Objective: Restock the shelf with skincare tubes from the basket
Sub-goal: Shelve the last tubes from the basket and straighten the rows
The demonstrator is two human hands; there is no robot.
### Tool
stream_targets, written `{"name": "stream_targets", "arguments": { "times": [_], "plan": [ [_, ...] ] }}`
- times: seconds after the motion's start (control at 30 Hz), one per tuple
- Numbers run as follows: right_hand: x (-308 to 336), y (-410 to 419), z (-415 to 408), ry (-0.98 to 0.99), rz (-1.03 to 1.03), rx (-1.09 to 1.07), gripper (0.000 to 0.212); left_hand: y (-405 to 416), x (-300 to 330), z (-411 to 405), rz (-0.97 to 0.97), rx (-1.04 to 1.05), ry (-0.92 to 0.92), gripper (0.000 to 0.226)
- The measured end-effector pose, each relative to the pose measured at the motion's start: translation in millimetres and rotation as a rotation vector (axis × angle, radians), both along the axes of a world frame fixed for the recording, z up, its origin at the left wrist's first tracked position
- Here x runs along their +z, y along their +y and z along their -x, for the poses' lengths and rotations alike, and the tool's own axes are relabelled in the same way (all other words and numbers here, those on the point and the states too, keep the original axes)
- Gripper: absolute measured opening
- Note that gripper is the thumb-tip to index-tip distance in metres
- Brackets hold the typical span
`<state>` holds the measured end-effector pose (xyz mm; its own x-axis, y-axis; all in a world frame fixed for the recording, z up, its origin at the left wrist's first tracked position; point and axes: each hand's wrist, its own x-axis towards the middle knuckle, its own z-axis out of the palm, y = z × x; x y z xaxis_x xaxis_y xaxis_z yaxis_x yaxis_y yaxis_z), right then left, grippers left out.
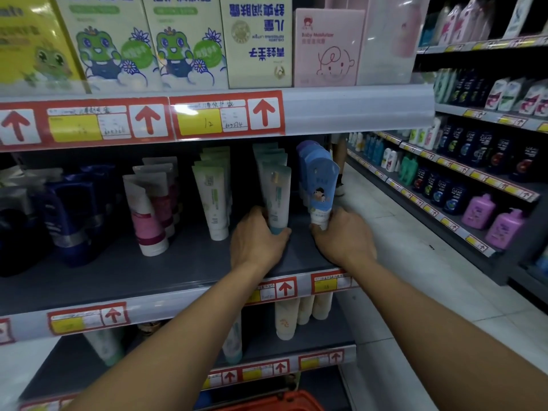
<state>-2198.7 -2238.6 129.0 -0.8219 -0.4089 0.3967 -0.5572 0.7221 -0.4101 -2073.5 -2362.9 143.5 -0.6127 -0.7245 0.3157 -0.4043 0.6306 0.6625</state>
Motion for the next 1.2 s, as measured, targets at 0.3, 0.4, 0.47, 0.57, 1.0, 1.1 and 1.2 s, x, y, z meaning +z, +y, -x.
{"name": "stream_targets", "arguments": {
  "times": [0.3,0.4,0.47,0.57,1.0,1.1,1.2],
  "plan": [
    [7,7,-20,0.109,0.161,-0.099,0.041,0,-1,-9,-0.056,-0.016,0.092,0.063],
    [11,9,-29,0.174,0.242,-0.150,0.026,3,2,-19,-0.045,-0.030,0.137,0.049],
    [12,11,-34,0.193,0.247,-0.146,0.020,5,4,-30,-0.057,-0.044,0.150,0.040],
    [6,16,-47,0.216,0.236,-0.040,0.019,0,5,-54,-0.030,-0.063,0.145,0.030],
    [3,-63,-175,0.413,0.115,0.448,0.018,-71,13,-201,0.153,0.015,0.144,0.015],
    [5,-92,-208,0.385,0.097,0.497,0.017,-92,16,-234,0.181,0.075,0.128,0.014],
    [6,-122,-240,0.370,0.093,0.564,0.016,-114,19,-265,0.185,0.150,0.130,0.015]
  ]
}}
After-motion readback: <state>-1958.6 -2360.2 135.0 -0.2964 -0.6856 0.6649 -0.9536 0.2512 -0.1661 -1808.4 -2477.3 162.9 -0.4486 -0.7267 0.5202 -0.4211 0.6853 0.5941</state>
